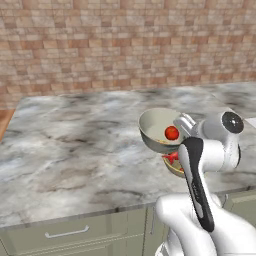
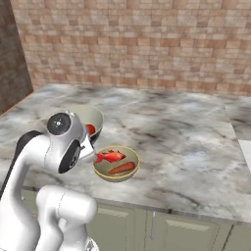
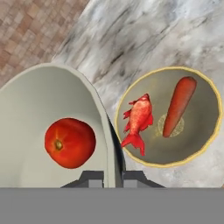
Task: Place the bowl containing the tomato and shrimp in the microwave. Close the microwave door and press the start button to microwave the meal.
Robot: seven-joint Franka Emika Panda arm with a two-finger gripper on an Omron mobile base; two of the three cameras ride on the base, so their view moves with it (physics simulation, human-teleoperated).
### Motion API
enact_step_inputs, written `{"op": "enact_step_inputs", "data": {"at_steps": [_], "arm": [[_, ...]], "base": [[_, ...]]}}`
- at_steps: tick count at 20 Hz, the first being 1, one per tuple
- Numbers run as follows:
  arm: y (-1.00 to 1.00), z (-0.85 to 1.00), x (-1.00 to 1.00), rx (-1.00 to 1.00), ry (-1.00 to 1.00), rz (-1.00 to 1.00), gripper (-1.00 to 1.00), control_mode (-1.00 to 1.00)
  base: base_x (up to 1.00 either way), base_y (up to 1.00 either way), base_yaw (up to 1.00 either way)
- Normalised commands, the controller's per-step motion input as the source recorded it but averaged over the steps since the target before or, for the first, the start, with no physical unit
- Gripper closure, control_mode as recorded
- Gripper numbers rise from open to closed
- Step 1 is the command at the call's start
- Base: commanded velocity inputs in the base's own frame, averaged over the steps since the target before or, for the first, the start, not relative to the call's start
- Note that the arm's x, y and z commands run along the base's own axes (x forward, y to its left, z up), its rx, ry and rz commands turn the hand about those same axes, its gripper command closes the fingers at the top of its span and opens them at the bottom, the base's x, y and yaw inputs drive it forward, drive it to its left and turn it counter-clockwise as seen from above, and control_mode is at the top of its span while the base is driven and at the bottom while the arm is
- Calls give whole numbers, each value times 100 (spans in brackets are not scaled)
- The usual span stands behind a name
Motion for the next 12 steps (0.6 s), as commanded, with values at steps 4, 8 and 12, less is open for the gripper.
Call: {"op": "enact_step_inputs", "data": {"at_steps": [4,8,12], "arm": [[0,30,-42,2,0,-5,100,-100],[0,3,-49,0,0,0,100,-100],[0,0,-44,0,-6,0,100,-100]], "base": [[0,0,0],[0,0,0],[0,0,0]]}}
